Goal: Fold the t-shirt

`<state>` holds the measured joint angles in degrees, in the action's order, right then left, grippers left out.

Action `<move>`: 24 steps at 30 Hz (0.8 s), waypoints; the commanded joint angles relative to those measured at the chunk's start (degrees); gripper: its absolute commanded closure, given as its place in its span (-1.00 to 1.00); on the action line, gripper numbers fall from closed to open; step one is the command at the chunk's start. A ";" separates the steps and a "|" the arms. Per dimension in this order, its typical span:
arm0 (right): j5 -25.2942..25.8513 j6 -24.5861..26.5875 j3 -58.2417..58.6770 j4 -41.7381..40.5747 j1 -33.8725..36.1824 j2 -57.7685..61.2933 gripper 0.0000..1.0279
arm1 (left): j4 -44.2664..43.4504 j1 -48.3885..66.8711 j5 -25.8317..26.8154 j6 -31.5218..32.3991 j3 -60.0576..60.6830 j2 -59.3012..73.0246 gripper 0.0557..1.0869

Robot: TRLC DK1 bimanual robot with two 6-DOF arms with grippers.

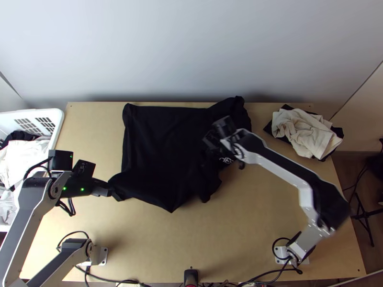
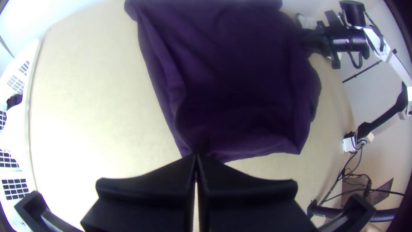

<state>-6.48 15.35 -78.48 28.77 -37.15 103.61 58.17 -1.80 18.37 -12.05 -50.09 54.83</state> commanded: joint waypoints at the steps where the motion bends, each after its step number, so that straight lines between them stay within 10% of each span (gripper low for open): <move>1: -0.02 -3.14 -2.82 -1.88 -2.14 10.65 0.85 | -0.78 -0.57 -0.09 0.01 2.18 0.02 0.93; 10: -0.02 -6.74 0.69 -1.00 3.31 -2.89 -0.27 | -1.57 -0.66 0.00 0.28 2.80 0.28 0.93; 24: -1.96 -6.83 16.95 7.70 0.93 -13.79 -0.29 | -2.19 -0.66 0.88 -0.16 4.29 -1.13 0.93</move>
<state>-7.46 8.78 -68.14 34.76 -34.50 92.64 56.21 -2.44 18.74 -12.05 -46.41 54.41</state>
